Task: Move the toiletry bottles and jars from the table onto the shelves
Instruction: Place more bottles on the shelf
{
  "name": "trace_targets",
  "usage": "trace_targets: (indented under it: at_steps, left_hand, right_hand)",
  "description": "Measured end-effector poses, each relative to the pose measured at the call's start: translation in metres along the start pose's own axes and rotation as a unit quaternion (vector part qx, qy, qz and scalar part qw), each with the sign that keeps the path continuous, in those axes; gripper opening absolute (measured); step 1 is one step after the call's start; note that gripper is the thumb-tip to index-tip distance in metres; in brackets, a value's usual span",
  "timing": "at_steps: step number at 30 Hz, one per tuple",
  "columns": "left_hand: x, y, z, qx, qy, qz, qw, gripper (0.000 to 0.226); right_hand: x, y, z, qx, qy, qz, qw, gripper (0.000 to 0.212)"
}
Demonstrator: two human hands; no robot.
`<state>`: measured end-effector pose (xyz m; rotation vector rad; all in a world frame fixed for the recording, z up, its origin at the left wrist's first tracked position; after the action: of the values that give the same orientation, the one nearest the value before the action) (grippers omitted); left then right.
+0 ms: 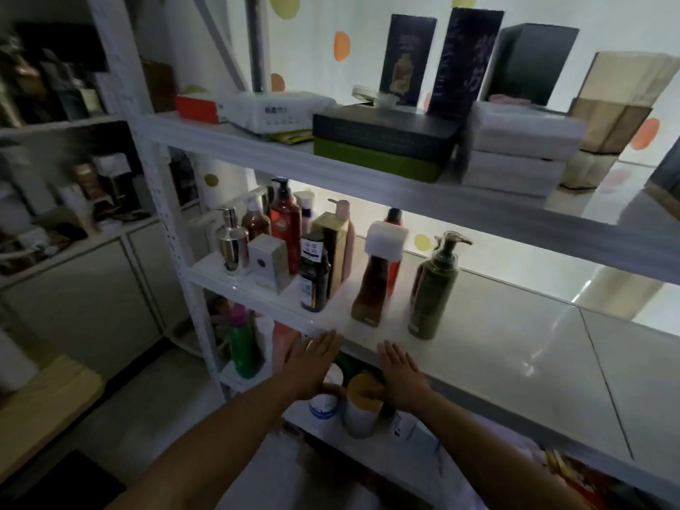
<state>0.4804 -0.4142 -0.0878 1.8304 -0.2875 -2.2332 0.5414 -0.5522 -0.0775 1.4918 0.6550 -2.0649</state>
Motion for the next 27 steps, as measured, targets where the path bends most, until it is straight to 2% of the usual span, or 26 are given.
trace_targets:
  at_steps: [2, 5, 7, 9, 11, 13, 14, 16, 17, 19, 21, 24, 27]
  left_hand:
    - [-0.006, -0.043, 0.032, -0.031, 0.015, -0.001, 0.999, 0.116]
    - [-0.019, -0.119, 0.107, -0.094, 0.043, 0.016, 0.995, 0.114]
    - [-0.026, -0.180, 0.166, -0.151, 0.063, 0.034, 0.986, 0.123]
    - [-0.034, -0.243, 0.228, -0.234, 0.089, 0.052, 0.967, 0.119]
    - [-0.040, -0.293, 0.299, -0.315, 0.106, 0.045, 0.942, 0.107]
    - [-0.041, -0.324, 0.371, -0.377, 0.122, 0.053, 0.917, 0.105]
    - [-0.040, -0.336, 0.406, -0.401, 0.131, 0.058, 0.905, 0.109]
    - [-0.035, -0.355, 0.467, -0.438, 0.151, 0.074, 0.883, 0.135]
    - [-0.030, -0.365, 0.492, -0.456, 0.156, 0.080, 0.873, 0.148]
    - [-0.025, -0.378, 0.531, -0.491, 0.175, 0.086, 0.849, 0.157]
    - [-0.019, -0.384, 0.557, -0.519, 0.190, 0.096, 0.828, 0.157]
    - [-0.003, -0.398, 0.587, -0.558, 0.192, 0.126, 0.797, 0.153]
    - [-0.005, -0.415, 0.605, -0.580, 0.209, 0.161, 0.771, 0.126]
  right_hand:
    - [-0.003, -0.054, -0.005, -0.035, 0.018, 0.005, 0.999, 0.110]
    - [-0.001, -0.154, -0.017, -0.116, 0.017, 0.010, 0.993, 0.126]
    - [0.003, -0.228, -0.024, -0.172, 0.013, 0.018, 0.985, 0.120]
    - [0.003, -0.296, -0.031, -0.211, 0.005, 0.019, 0.977, 0.112]
    - [0.007, -0.369, -0.035, -0.255, 0.001, 0.020, 0.967, 0.123]
    - [0.014, -0.439, -0.030, -0.305, -0.012, 0.030, 0.952, 0.129]
    - [0.019, -0.472, -0.026, -0.326, -0.017, 0.038, 0.945, 0.122]
    - [0.025, -0.531, -0.016, -0.364, -0.014, 0.058, 0.929, 0.110]
    - [0.029, -0.558, -0.010, -0.385, -0.015, 0.070, 0.920, 0.108]
    - [0.041, -0.606, 0.000, -0.431, -0.040, 0.085, 0.897, 0.107]
    - [0.053, -0.646, 0.014, -0.476, -0.072, 0.090, 0.872, 0.108]
    - [0.066, -0.698, 0.028, -0.522, -0.075, 0.088, 0.845, 0.107]
    - [0.073, -0.737, 0.027, -0.525, -0.073, 0.040, 0.847, 0.108]
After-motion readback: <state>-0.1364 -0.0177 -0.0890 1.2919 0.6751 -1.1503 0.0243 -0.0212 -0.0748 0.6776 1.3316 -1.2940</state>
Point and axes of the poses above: each hand's wrist, its own z-axis away from the middle knuckle, its own x-axis out of the palm, y = z × x, the point moved 8 cm from there along -z, towards the middle knuckle, and after that the axes turned 7 degrees about z, right-handed, at the moved point
